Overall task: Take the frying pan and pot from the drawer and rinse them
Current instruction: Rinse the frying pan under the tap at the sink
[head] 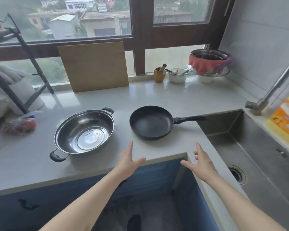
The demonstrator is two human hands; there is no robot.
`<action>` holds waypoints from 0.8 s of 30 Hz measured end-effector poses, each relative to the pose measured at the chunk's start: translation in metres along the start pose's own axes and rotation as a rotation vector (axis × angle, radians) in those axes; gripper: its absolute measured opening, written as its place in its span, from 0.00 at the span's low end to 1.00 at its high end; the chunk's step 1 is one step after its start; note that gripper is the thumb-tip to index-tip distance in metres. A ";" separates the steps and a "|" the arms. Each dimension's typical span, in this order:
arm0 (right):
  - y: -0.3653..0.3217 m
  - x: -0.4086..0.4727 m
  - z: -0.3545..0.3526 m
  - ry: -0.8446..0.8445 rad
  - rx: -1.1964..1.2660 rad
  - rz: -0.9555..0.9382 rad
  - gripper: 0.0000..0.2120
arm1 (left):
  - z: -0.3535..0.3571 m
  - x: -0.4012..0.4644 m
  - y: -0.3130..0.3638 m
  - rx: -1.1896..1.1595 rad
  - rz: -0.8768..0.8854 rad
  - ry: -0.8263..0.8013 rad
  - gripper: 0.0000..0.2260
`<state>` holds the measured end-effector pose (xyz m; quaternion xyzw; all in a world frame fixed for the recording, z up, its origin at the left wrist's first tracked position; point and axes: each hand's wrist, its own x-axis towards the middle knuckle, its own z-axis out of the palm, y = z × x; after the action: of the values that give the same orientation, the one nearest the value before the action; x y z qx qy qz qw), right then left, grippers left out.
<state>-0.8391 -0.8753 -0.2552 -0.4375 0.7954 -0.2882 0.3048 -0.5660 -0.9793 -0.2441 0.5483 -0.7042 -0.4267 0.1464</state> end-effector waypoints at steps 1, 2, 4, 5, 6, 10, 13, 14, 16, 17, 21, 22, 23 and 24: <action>-0.005 0.011 -0.004 0.006 -0.013 -0.017 0.51 | -0.004 0.011 0.004 0.006 0.005 0.003 0.42; -0.010 0.021 -0.007 0.006 -0.033 -0.037 0.51 | -0.008 0.021 0.005 0.011 -0.001 0.006 0.43; -0.020 0.047 -0.011 0.007 -0.099 -0.084 0.51 | -0.016 0.046 0.004 0.017 -0.017 0.010 0.46; -0.026 0.062 -0.013 0.012 -0.156 -0.104 0.52 | -0.020 0.061 0.002 0.025 -0.027 0.008 0.48; -0.033 0.078 -0.016 0.023 -0.230 -0.131 0.52 | -0.023 0.077 0.000 0.035 -0.036 0.002 0.49; -0.054 0.147 -0.022 0.048 -0.557 -0.288 0.54 | -0.029 0.139 -0.007 0.120 -0.064 -0.014 0.56; -0.063 0.192 -0.022 -0.037 -0.701 -0.309 0.56 | -0.033 0.182 -0.016 0.168 -0.082 -0.045 0.60; -0.065 0.205 -0.022 -0.071 -0.731 -0.296 0.57 | -0.034 0.193 -0.019 0.173 -0.090 -0.059 0.62; -0.066 0.227 -0.022 -0.144 -0.777 -0.270 0.58 | -0.039 0.210 -0.022 0.174 -0.093 -0.094 0.64; -0.066 0.236 -0.022 -0.181 -0.798 -0.264 0.59 | -0.040 0.217 -0.025 0.172 -0.060 -0.110 0.62; -0.066 0.262 -0.018 -0.344 -0.833 -0.234 0.61 | -0.046 0.231 -0.033 0.163 0.084 -0.156 0.53; -0.066 0.265 -0.017 -0.377 -0.832 -0.226 0.61 | -0.047 0.232 -0.032 0.150 0.113 -0.164 0.53; -0.066 0.268 -0.016 -0.403 -0.825 -0.219 0.61 | -0.048 0.234 -0.032 0.133 0.143 -0.167 0.53; -0.067 0.270 -0.016 -0.421 -0.812 -0.212 0.61 | -0.048 0.235 -0.031 0.115 0.166 -0.170 0.54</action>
<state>-0.9322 -1.1373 -0.2595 -0.6490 0.7156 0.1118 0.2327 -0.5970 -1.2126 -0.3005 0.4577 -0.7803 -0.4168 0.0893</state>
